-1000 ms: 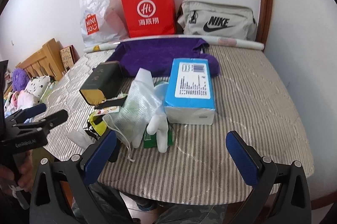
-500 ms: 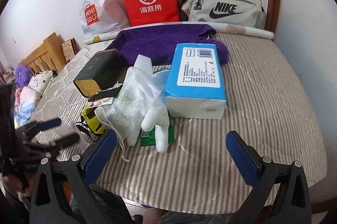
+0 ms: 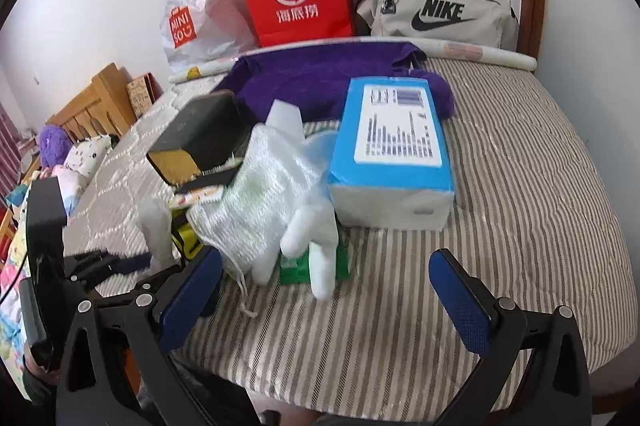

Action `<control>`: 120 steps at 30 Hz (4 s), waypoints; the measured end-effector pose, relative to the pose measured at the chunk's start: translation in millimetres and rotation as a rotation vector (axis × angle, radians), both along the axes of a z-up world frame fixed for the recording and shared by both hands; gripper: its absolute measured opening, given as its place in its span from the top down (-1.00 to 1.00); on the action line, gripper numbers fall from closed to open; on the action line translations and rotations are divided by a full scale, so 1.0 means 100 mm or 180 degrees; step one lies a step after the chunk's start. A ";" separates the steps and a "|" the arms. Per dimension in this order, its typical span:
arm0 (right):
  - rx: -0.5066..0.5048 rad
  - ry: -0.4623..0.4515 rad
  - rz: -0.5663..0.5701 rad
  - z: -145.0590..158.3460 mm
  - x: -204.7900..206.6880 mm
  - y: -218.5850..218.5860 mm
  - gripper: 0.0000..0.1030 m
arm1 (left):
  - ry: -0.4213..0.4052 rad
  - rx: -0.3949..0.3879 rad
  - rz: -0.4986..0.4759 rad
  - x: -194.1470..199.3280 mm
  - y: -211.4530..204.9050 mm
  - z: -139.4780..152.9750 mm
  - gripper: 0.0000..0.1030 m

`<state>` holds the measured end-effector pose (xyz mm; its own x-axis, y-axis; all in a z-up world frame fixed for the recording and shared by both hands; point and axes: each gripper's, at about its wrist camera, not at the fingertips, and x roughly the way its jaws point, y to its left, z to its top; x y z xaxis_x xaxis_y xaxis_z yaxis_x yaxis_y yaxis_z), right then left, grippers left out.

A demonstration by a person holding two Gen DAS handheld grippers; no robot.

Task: Organize soft objects
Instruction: 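Grasp the white textured mesh cloth with the left gripper and lift it, then grasp the clear mesh drawstring bag with the right gripper while the left holds the white cloth, then carry the white cloth and clear mesh bag over the purple cloth with both grippers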

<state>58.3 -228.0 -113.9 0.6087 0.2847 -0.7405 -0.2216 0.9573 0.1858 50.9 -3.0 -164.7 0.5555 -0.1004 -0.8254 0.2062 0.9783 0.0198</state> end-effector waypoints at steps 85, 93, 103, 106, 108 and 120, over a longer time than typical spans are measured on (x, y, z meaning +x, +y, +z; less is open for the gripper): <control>-0.0316 -0.0200 0.0188 -0.28 -0.20 -0.68 0.80 | 0.0024 -0.0488 0.0494 0.24 0.64 0.11 0.66; -0.0107 -0.0210 0.0151 -0.03 -0.08 -0.69 0.80 | -0.0050 -0.0599 0.0502 0.25 0.67 0.34 0.66; -0.0015 -0.0278 0.0241 0.33 0.26 -0.52 0.80 | -0.0121 -0.0562 0.0533 0.45 0.70 0.63 0.66; -0.0012 -0.0306 0.0248 0.43 0.41 -0.48 0.80 | -0.0137 -0.0538 0.0539 0.55 0.69 0.72 0.66; -0.0001 -0.0306 0.0263 0.49 0.54 -0.44 0.80 | -0.0157 -0.0531 0.0548 0.63 0.69 0.78 0.66; -0.0067 -0.0215 0.0329 0.66 1.41 -0.21 0.80 | -0.0173 -0.0523 0.0624 1.28 0.70 1.03 0.66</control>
